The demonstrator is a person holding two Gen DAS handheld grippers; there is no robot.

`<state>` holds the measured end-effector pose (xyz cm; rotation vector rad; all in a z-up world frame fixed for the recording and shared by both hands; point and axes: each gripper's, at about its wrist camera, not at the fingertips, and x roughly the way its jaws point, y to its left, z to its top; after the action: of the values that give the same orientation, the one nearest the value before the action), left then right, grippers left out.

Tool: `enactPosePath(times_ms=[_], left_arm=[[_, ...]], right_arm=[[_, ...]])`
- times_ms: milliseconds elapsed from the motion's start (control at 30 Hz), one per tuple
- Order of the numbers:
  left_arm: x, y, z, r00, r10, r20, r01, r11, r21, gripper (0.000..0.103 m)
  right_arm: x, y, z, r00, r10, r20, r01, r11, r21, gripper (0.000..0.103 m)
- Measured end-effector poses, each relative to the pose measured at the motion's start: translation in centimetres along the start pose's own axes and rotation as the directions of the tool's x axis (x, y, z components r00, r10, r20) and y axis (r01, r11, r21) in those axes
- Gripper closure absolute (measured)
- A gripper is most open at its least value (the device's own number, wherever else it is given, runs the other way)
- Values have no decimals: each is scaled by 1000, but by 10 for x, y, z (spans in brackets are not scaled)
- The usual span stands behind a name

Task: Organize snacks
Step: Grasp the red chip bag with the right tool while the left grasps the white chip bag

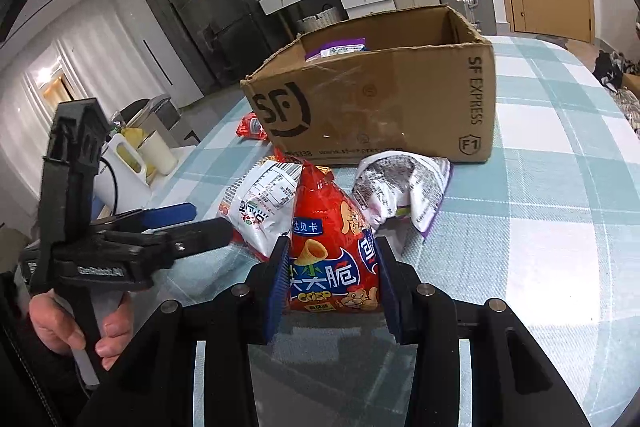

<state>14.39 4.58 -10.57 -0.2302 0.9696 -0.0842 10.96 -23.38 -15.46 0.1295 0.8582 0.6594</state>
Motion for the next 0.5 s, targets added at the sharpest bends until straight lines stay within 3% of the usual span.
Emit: enactPosePath(times_ms=[500], left_arm=[[25, -15, 23, 999, -27, -20, 28, 998, 57, 1]], right_arm=[[-14, -3, -1, 1000, -19, 20, 19, 1000, 19, 62]])
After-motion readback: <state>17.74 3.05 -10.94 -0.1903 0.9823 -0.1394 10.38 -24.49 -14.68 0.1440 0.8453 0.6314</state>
